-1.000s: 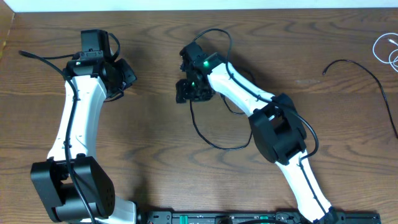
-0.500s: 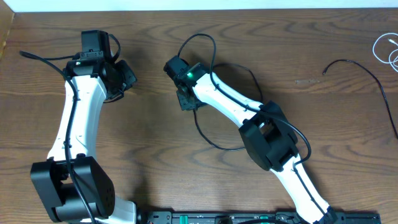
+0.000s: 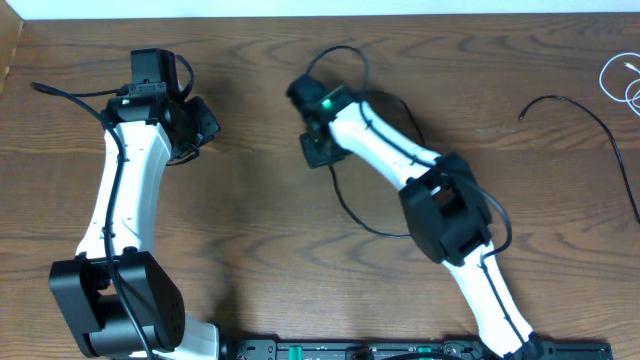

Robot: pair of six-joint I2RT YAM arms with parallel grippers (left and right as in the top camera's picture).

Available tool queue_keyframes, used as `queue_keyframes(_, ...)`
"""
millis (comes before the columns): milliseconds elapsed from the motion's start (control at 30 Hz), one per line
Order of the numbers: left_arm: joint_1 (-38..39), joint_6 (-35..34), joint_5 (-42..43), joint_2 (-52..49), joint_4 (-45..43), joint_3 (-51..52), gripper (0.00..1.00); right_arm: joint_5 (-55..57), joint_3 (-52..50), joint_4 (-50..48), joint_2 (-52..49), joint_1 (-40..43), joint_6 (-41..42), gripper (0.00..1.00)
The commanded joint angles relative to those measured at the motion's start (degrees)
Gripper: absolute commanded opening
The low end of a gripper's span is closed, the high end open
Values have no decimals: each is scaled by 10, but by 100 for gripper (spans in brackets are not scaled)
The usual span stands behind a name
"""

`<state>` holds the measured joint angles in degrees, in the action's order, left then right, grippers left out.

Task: Untangle cables
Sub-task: 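Carry the black cable to the upper right with the right gripper, then release the black cable at the right edge and lift the gripper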

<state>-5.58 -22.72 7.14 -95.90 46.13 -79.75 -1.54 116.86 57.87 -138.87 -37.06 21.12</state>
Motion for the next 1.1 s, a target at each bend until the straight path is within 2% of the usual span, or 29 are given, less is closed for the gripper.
queue_keyframes(0, -1, -3, -8, 0, 3, -2, 14, -35, 20, -2, 85, 44, -24, 1)
queue_keyframes(433, -1, -3, -8, 0, 3, -2, 17, -34, 43, -94, 269, 256, -30, 1)
queue_keyframes(733, -1, -3, -8, 0, 3, -2, 17, -33, 43, -238, 289, 395, -44, 1)
queue_keyframes(933, -1, -3, -8, 0, 2, 0, 17, 9, 43, -342, 288, 486, 15, 1)
queue_keyframes(1067, -1, -5, -8, 0, -4, 5, 17, 32, 43, -359, 281, 526, 35, 1)
